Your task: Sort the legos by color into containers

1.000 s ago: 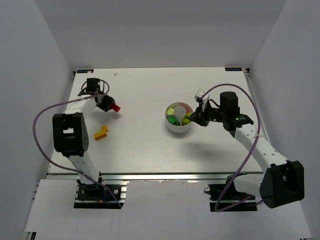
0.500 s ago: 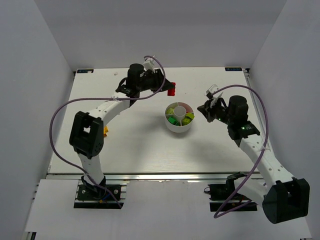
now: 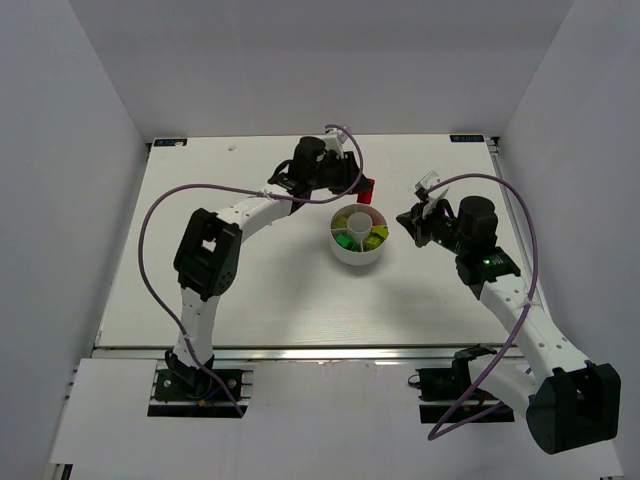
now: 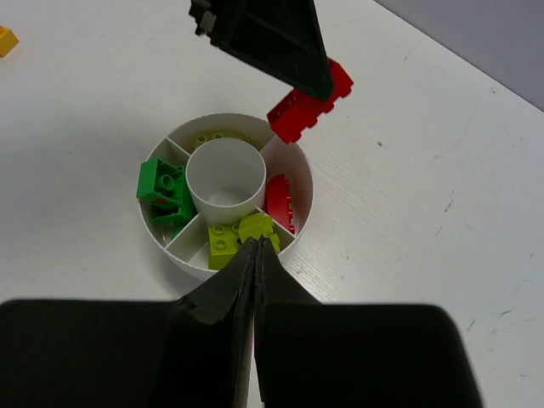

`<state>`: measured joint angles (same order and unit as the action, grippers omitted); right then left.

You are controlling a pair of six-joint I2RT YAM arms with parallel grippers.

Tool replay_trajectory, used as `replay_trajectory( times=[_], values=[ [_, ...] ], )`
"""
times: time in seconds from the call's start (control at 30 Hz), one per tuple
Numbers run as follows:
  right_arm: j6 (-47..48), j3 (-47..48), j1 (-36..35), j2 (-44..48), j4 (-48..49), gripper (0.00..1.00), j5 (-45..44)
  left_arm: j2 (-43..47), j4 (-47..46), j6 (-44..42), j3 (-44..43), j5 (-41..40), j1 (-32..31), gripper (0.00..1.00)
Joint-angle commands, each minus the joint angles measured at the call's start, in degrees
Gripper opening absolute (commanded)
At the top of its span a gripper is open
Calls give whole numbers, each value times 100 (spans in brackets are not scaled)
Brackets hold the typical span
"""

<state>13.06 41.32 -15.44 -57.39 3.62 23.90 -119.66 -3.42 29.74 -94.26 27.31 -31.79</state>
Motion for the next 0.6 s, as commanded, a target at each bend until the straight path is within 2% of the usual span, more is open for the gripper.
replay_trajectory(
  times=[0.0, 0.57],
  values=[
    [-75, -10, 15, 61, 306, 0, -79, 83, -106, -126, -268, -305, -117, 6],
    [-84, -36, 50, 52, 289, 0, -79, -181, 52, -381, -251, -551, -416, 9]
  ],
)
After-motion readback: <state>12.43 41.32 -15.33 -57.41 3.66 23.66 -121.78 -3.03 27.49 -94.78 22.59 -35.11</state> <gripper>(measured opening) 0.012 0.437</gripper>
